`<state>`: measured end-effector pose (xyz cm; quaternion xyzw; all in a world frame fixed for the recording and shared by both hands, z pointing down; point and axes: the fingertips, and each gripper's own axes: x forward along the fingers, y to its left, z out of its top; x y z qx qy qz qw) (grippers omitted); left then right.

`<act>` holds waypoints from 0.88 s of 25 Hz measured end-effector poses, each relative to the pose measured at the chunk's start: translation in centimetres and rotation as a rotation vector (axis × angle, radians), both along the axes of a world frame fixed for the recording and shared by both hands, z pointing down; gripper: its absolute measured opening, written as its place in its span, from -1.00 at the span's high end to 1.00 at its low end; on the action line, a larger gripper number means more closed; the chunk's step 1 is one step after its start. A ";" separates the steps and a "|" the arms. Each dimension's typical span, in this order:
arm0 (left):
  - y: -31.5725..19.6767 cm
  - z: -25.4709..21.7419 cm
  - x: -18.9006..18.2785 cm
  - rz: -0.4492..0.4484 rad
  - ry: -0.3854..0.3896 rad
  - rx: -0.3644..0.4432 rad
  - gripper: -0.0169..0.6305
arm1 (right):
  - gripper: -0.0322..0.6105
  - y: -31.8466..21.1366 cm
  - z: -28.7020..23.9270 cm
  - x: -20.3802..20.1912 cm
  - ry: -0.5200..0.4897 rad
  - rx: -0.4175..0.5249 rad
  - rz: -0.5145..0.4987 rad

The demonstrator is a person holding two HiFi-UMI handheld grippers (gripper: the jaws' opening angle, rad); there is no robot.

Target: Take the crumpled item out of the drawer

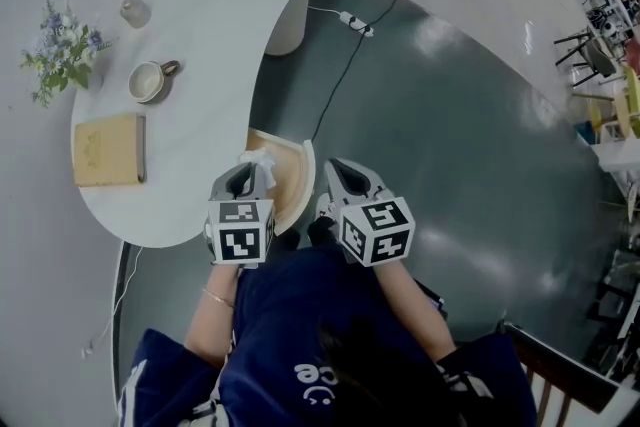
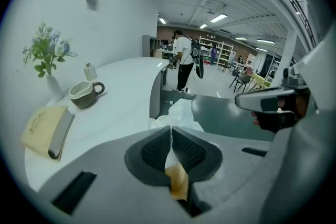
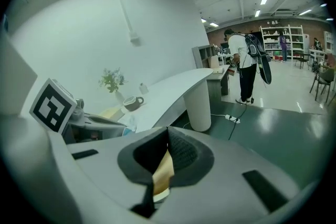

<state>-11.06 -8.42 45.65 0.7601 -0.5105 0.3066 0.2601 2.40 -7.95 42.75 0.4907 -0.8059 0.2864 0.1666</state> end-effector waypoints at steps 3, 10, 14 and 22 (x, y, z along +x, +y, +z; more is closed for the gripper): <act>-1.0 -2.0 0.0 -0.016 0.025 0.054 0.91 | 0.88 -0.8 -1.0 -0.1 -0.005 0.034 -0.003; -2.7 -6.6 -0.7 -0.054 0.068 0.181 0.91 | 0.88 -2.7 -4.5 -0.2 -0.077 0.135 0.013; -3.0 -8.7 -1.0 -0.075 0.081 0.238 0.91 | 0.88 -3.8 -6.7 -0.2 -0.080 0.203 0.006; -3.8 -13.0 -1.6 -0.087 0.046 0.368 0.91 | 0.88 -5.5 -10.2 0.5 -0.058 0.310 0.016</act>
